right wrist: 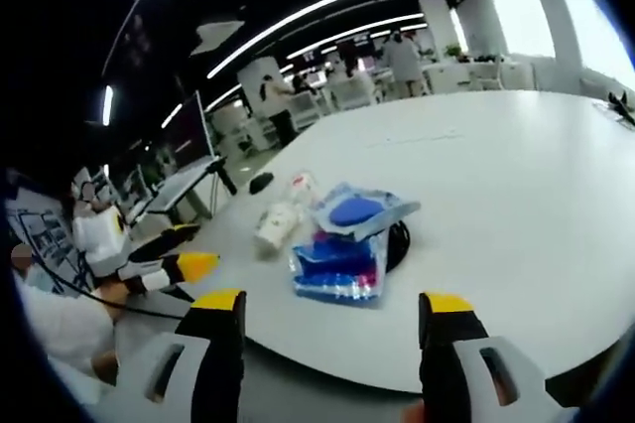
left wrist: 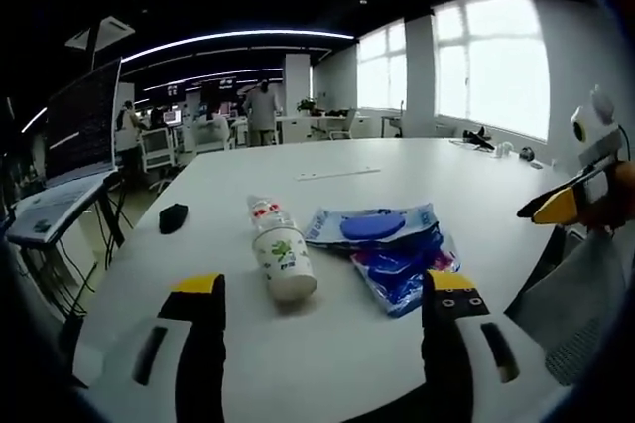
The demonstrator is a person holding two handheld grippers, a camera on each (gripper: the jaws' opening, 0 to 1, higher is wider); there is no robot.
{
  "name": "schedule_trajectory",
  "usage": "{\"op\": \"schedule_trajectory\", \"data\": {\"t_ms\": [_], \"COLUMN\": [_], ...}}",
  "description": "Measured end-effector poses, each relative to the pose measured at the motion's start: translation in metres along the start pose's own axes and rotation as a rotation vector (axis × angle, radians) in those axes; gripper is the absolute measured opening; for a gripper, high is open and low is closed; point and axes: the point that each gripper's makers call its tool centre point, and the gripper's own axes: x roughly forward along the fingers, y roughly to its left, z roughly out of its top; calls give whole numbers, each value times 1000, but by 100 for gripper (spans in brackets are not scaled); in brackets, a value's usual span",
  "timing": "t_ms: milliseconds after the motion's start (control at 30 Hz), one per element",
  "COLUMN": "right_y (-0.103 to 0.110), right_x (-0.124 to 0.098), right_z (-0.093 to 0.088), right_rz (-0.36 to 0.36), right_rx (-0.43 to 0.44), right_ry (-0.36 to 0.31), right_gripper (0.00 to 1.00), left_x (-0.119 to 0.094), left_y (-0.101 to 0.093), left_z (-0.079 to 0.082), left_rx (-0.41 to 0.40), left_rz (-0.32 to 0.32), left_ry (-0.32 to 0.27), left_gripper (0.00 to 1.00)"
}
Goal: Arrange the tabletop items into an orderly group along one side of the table until the central work area is clear of visible clutter.
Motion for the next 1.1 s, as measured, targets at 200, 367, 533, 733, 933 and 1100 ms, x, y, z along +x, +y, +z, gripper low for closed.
{"op": "schedule_trajectory", "data": {"t_ms": [200,367,533,733,933,1100], "right_y": [10,20,12,9,2,0], "right_x": [8,5,15,17,41,46], "right_z": [-8,-5,-21,7,-2,-13], "right_rz": [87,173,186,182,137,89], "right_rx": [0,34,43,44,61,-105], "right_ry": [69,84,160,91,112,143], "right_gripper": [76,76,75,76,73,71], "left_x": [6,6,5,7,6,6], "left_y": [-3,0,-1,-1,1,-1], "left_z": [-21,-21,-24,-27,-27,-27], "left_rx": [34,30,28,19,-19,-36], "left_rz": [3,19,23,20,28,15], "left_ry": [106,116,130,151,151,150], "left_gripper": [86,86,86,86,87,86]}}
